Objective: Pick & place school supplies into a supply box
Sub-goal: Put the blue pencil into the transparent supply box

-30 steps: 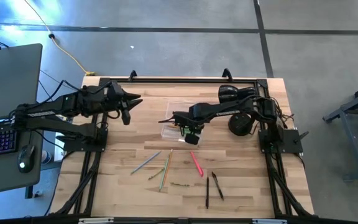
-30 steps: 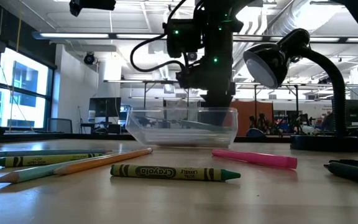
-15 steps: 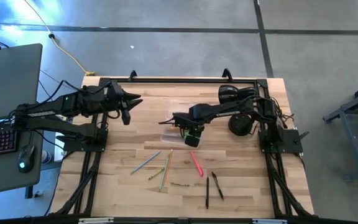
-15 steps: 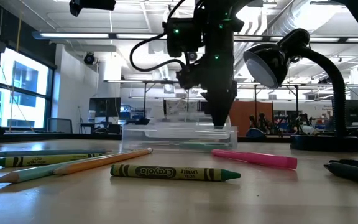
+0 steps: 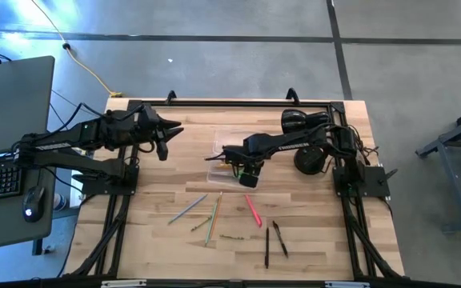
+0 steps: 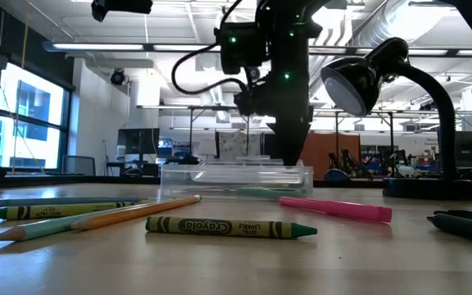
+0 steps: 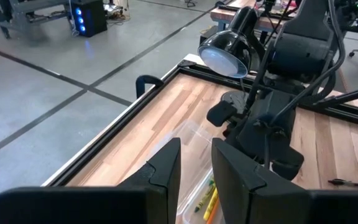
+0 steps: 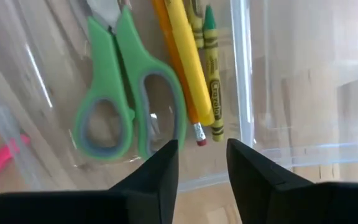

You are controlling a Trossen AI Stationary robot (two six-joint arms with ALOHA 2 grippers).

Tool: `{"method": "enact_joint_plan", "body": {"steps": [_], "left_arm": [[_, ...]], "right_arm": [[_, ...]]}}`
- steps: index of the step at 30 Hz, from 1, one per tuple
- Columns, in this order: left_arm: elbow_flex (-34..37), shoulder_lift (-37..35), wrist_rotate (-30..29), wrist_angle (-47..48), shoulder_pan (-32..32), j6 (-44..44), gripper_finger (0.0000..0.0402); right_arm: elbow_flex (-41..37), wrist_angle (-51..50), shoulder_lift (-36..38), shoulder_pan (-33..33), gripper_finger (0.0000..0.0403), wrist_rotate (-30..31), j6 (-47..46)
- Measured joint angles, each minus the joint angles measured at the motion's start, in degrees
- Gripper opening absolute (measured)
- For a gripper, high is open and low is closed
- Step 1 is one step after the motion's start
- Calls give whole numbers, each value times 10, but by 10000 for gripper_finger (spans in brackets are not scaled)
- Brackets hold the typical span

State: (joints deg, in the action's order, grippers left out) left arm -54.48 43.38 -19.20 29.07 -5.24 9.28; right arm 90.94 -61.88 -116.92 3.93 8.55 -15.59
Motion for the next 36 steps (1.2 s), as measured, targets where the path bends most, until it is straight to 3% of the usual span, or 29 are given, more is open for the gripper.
{"method": "enact_joint_plan", "body": {"steps": [10,14,17,20,22,26,30,36], "left_arm": [[0,24,14,90,0,35,122],[0,45,84,197,0,62,122],[20,58,168,253,6,69,122],[74,62,225,223,39,97,122],[116,62,230,201,69,132,122],[192,62,162,124,142,208,122],[265,62,18,13,230,256,122],[359,81,-136,-271,353,312,122]], "right_arm": [[100,-79,0,-39,114,-1,-21],[122,-127,0,-75,114,-15,-65],[121,-144,0,-108,114,-16,-100],[105,-143,1,-143,114,-14,-146],[93,-142,1,-166,114,-6,-186],[74,-144,1,-209,114,-5,-232],[74,-135,1,-242,114,12,-259],[74,-133,1,-257,114,65,-296]]}}
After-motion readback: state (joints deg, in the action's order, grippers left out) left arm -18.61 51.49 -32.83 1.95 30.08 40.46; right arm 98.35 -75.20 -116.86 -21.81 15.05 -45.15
